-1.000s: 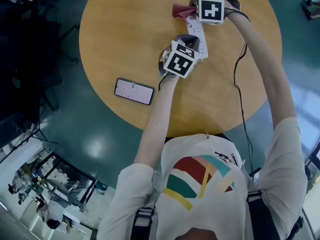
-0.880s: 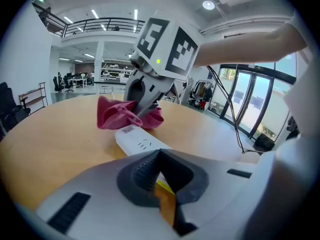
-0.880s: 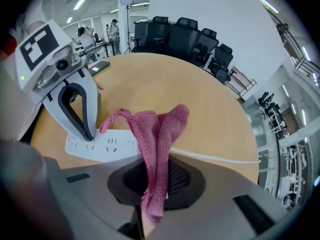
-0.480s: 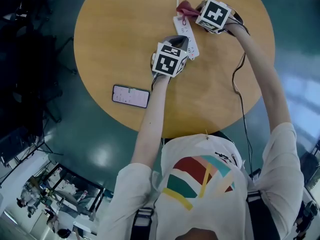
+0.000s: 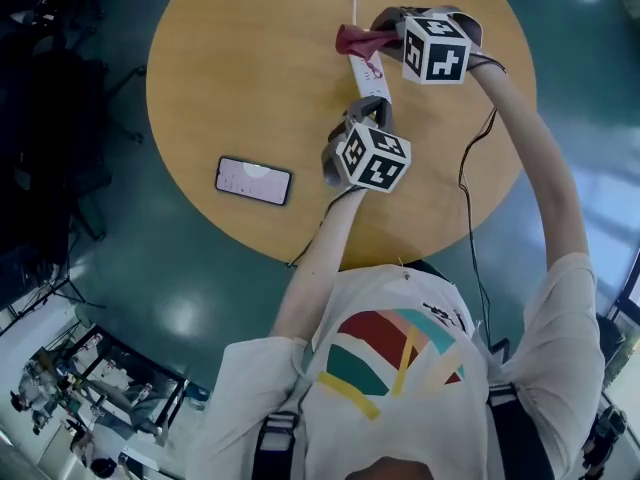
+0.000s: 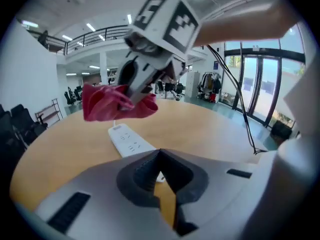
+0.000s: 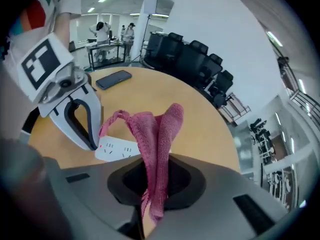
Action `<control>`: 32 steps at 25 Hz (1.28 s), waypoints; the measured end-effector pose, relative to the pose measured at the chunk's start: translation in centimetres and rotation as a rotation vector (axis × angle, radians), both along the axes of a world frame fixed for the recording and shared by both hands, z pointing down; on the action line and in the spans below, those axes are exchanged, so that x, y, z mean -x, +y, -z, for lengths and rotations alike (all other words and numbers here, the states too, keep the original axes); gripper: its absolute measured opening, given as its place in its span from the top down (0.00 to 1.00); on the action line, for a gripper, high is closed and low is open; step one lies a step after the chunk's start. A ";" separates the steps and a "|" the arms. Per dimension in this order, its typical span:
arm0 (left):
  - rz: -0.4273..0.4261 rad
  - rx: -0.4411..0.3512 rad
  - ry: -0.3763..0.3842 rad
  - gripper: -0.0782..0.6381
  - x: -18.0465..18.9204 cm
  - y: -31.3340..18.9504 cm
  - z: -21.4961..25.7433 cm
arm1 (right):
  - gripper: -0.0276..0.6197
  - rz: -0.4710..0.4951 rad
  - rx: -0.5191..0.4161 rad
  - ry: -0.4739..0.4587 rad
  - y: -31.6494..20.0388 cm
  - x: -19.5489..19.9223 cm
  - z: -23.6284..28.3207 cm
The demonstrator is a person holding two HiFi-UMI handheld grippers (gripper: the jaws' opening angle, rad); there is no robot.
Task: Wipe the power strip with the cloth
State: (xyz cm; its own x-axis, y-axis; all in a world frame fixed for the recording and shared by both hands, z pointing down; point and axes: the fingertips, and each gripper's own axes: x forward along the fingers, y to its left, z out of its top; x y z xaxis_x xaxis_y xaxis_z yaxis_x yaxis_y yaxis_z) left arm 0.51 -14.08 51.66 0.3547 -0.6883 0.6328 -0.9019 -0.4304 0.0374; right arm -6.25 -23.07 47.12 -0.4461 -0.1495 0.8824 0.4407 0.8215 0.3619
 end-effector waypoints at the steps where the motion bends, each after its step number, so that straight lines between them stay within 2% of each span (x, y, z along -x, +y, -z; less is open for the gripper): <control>1: 0.012 -0.023 -0.024 0.83 -1.0 0.3 0.0 | 0.90 0.045 0.001 0.034 0.8 0.2 -0.2; 3: 0.011 -0.027 -0.026 0.83 -3.2 0.6 -0.4 | 0.90 0.098 -0.012 0.082 1.6 0.6 -0.5; 5: 0.014 0.011 0.004 0.83 -4.7 0.8 -1.2 | 0.90 0.113 -0.008 0.095 2.1 1.2 -0.6; 7: 0.048 0.057 0.021 0.83 -4.5 0.8 -2.4 | 0.90 0.112 0.015 0.087 2.7 1.9 -0.9; 9: 0.096 0.104 0.027 0.83 -2.8 0.9 -3.8 | 0.90 0.120 0.031 0.086 3.2 2.2 -1.3; 11: 0.184 0.133 0.047 0.83 0.2 1.0 -4.9 | 0.90 0.155 0.019 0.110 3.6 2.0 -1.9; 13: 0.313 0.138 0.092 0.83 4.0 1.0 -5.0 | 0.90 0.227 -0.034 0.165 3.7 1.6 -2.5; 15: 0.391 0.127 0.132 0.83 6.7 0.8 -4.1 | 0.90 0.312 -0.095 0.218 3.6 1.5 -3.1; 17: 0.373 0.093 0.147 0.83 6.8 0.5 -2.8 | 0.90 0.367 -0.119 0.240 3.4 1.9 -3.6; 21: 0.278 0.042 0.116 0.83 2.4 -0.6 -1.8 | 0.90 0.456 -0.111 0.252 3.4 3.8 -4.0; 24: 0.280 0.065 0.081 0.83 1.1 -1.0 -3.2 | 0.90 0.642 -0.135 0.335 4.3 3.9 -4.4; 27: 0.298 0.048 0.120 0.83 1.3 -1.6 -3.1 | 0.90 0.829 -0.167 0.434 5.1 3.4 -5.4; 30: 0.287 0.017 0.135 0.83 1.3 -2.7 -2.3 | 0.90 0.952 -0.183 0.456 5.7 3.8 -6.3; 32: 0.265 0.029 0.131 0.83 1.0 -3.3 -2.5 | 0.90 1.040 -0.196 0.454 6.2 3.9 -7.0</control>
State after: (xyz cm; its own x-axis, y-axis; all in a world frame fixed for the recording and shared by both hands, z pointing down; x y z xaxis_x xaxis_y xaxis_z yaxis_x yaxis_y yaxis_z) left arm -0.46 -17.40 54.19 0.2453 -0.7497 0.6146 -0.9693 -0.1780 0.1697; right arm -10.14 -16.86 54.14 -0.0811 -0.0478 0.9956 0.9946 -0.0688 0.0778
